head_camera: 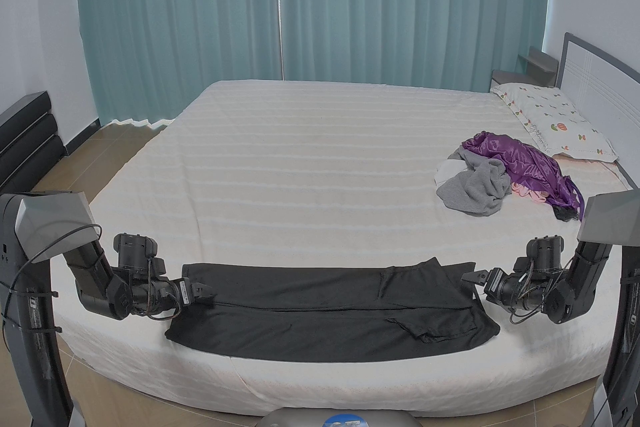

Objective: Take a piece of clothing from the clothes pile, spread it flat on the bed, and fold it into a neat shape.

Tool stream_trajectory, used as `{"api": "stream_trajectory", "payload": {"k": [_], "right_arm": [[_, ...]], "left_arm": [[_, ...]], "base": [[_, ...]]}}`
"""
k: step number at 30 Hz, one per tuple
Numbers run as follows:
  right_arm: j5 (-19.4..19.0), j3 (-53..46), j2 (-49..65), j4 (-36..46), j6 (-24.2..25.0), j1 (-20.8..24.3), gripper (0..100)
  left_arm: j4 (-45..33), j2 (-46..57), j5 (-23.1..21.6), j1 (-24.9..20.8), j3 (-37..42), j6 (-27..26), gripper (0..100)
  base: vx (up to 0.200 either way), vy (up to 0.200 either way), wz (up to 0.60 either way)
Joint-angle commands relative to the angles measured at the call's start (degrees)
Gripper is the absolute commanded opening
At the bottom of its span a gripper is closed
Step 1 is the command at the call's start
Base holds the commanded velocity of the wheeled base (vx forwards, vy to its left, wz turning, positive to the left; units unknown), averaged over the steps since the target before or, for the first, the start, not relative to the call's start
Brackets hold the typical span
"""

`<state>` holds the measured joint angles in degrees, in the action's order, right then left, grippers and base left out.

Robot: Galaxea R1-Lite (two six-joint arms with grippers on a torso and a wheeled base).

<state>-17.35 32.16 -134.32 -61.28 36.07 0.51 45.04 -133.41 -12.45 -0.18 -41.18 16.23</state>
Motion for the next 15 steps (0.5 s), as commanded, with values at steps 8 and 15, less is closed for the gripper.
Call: {"api": "stream_trajectory", "payload": {"k": [8,15], "right_arm": [[-0.06,-0.17,-0.07,-0.15,0.05,0.19,100],[-0.06,-0.34,0.02,-0.15,-0.04,0.28,100]], "left_arm": [[0.04,-1.41,2.51,-2.89,0.05,-0.14,100],[0.04,-1.41,2.78,-2.89,0.13,-0.14,0]], "base": [[0.0,0.0,0.0],[0.0,0.0,0.0]]}}
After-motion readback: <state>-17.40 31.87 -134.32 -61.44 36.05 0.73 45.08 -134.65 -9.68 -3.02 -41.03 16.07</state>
